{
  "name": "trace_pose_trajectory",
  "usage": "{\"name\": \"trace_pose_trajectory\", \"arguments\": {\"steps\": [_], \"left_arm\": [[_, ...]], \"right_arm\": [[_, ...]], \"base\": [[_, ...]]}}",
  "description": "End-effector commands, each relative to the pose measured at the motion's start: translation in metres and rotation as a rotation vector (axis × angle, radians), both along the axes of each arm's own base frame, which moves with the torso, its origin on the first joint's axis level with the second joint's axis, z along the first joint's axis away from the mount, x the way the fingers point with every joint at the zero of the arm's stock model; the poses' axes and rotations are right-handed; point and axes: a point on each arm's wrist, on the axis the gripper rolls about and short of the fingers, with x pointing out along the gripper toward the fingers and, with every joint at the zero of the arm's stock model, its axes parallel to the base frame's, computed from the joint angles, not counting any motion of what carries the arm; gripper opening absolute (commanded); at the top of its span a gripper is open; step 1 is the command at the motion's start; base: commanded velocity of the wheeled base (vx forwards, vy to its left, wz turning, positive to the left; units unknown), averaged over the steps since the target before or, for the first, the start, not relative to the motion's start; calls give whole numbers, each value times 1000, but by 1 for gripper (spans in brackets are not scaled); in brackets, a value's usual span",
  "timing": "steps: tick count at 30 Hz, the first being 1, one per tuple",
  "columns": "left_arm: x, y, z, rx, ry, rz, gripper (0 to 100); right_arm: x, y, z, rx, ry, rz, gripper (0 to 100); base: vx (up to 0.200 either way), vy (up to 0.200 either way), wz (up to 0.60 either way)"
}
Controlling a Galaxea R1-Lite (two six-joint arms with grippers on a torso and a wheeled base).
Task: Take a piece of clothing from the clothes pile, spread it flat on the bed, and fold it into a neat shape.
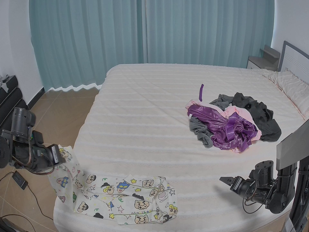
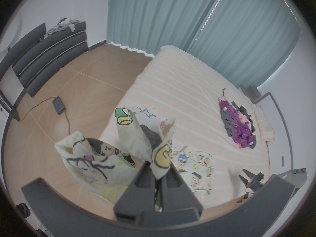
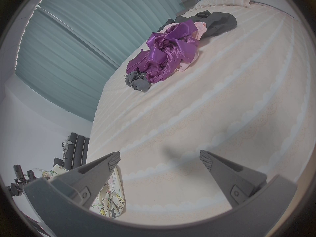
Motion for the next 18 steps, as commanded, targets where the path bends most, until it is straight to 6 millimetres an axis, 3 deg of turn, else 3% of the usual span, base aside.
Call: {"name": "trace_pose_trajectory", "arguments": {"steps": [1,7,13,18], "left_arm": [[4,-92,-19,-65,9,-77,0],[20,-144,-60,-56,29,-84,0],[24,-174,-79,-68,54,-102,0],[29,-187,-87,-83,73,-94,0]], "right_arm": [[-4,0,1,-1,0,6,100],[-4,0,3,1,-8,8,100],[-4,1,6,6,-22,9,100],[-3,1,6,6,-22,11,100]], "base": [[0,0,0],[0,0,0],[0,0,0],[0,0,0]]}}
